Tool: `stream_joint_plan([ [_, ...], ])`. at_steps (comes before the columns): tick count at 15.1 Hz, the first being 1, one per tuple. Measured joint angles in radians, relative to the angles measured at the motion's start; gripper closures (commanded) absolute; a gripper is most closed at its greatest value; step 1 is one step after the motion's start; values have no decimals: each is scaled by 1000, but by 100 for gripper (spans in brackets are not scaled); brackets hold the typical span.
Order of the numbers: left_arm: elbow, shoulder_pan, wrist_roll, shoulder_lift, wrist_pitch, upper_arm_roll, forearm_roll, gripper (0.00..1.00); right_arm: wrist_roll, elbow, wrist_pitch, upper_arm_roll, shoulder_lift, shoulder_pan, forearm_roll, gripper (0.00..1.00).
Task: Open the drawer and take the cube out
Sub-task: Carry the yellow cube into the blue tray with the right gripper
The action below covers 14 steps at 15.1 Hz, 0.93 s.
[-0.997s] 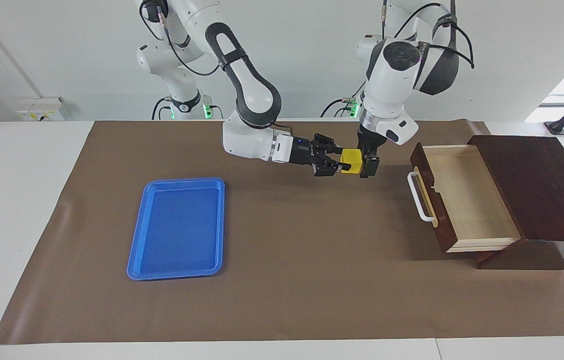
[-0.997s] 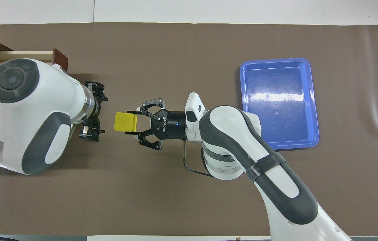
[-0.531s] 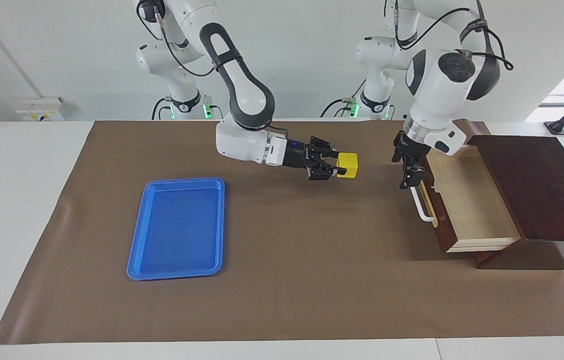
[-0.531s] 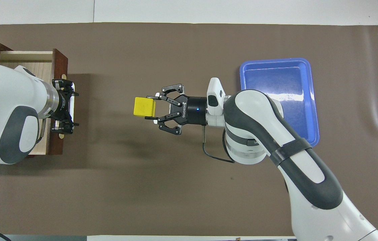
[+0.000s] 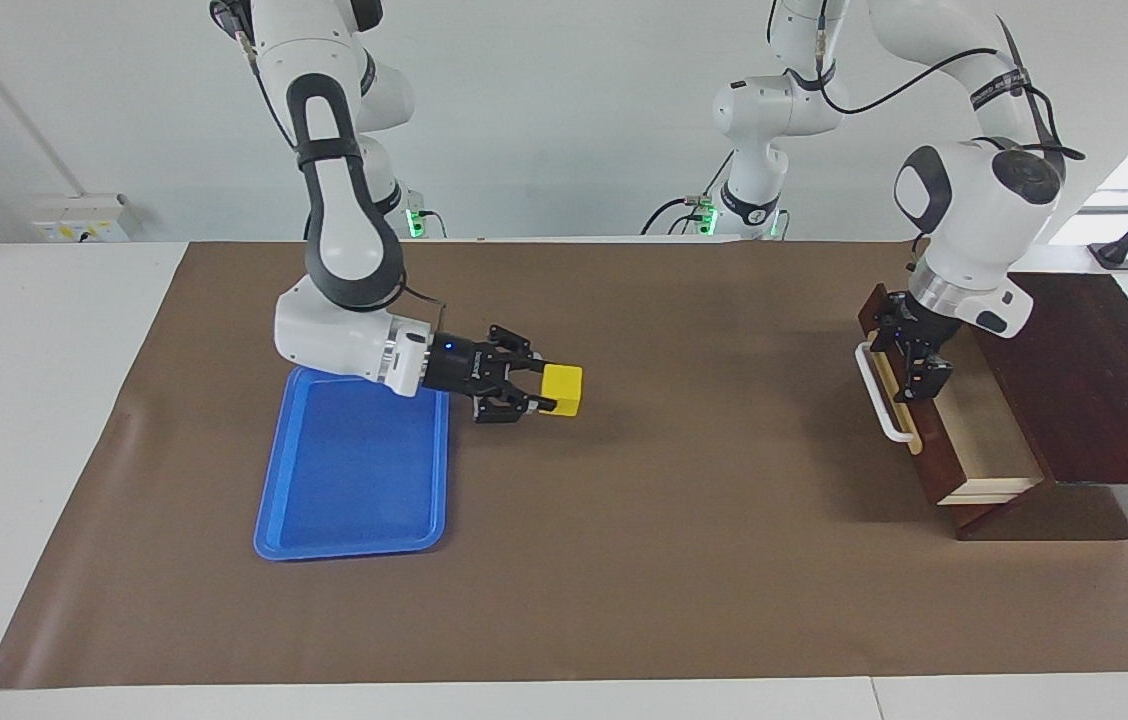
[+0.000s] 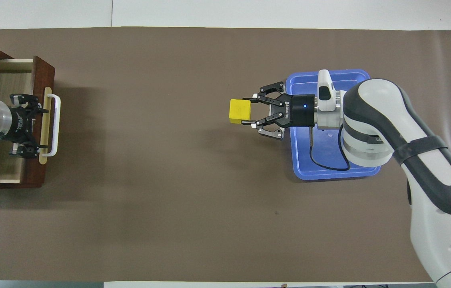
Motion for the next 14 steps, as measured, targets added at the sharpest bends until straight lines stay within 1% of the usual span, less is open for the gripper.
stream_joint_plan([
  [4,2,122,150,2,31,1,-4,0,0,-36,-53,-2,0,-127,-96,100],
  [6,32,126,164,5,13,-7,-8,0,-21,-54,-87,-2,0,-180,-140,100],
  [7,76,126,171,12,-22,-9,-7,0,-43,-63,-102,-2,0,-203,-154,100],
  [9,202,124,221,18,-150,-16,-6,0,-107,-95,-131,-2,2,-248,-174,100],
  [11,298,97,349,12,-290,-25,-6,0,-208,-139,-137,-2,10,-286,-180,100],
  [14,370,41,594,7,-459,-32,-6,0,-318,-200,-147,-3,14,-334,-195,100],
])
